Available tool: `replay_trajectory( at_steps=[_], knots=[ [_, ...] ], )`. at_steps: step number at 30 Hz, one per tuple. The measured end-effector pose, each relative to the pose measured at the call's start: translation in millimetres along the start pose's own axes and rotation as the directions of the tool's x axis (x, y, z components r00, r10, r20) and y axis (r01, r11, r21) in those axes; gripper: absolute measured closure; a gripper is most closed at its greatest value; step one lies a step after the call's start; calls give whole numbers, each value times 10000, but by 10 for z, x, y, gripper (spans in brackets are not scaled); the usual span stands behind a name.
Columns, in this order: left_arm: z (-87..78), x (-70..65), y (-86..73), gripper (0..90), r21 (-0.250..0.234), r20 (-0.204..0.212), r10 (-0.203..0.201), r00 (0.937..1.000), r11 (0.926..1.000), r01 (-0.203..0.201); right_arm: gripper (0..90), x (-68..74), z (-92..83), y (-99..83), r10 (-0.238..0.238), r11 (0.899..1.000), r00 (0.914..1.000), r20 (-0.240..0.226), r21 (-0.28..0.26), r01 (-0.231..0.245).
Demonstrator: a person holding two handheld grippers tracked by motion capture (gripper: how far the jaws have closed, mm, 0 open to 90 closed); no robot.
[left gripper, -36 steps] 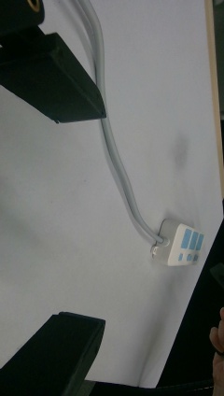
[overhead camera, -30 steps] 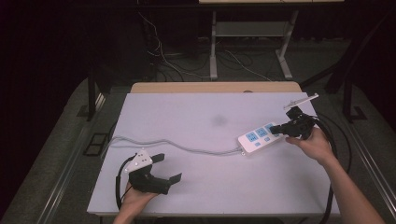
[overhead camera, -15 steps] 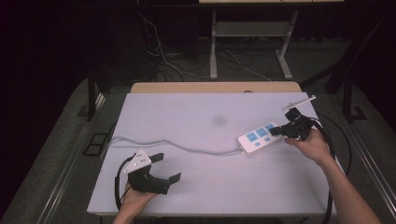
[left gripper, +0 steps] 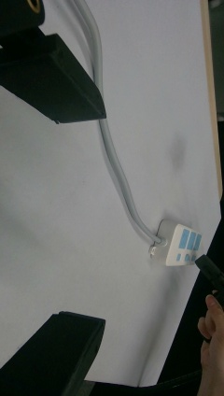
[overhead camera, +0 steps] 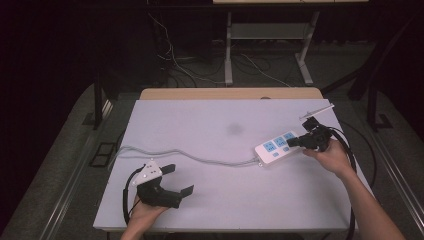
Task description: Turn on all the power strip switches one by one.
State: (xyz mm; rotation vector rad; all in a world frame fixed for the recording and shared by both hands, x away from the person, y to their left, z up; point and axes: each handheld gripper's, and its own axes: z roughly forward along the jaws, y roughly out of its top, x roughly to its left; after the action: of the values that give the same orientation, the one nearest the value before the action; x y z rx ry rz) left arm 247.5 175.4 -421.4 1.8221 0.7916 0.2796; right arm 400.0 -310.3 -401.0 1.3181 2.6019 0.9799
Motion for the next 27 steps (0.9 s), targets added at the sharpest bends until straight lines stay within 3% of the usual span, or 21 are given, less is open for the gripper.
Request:
replay_trajectory(
  at_steps=[27],
  knots=[
    [-5,-8,-5,8,40,-7,19,10000,10000,-19,900,42,116,-8,-242,9991,9997,-76,336,245]
  ],
)
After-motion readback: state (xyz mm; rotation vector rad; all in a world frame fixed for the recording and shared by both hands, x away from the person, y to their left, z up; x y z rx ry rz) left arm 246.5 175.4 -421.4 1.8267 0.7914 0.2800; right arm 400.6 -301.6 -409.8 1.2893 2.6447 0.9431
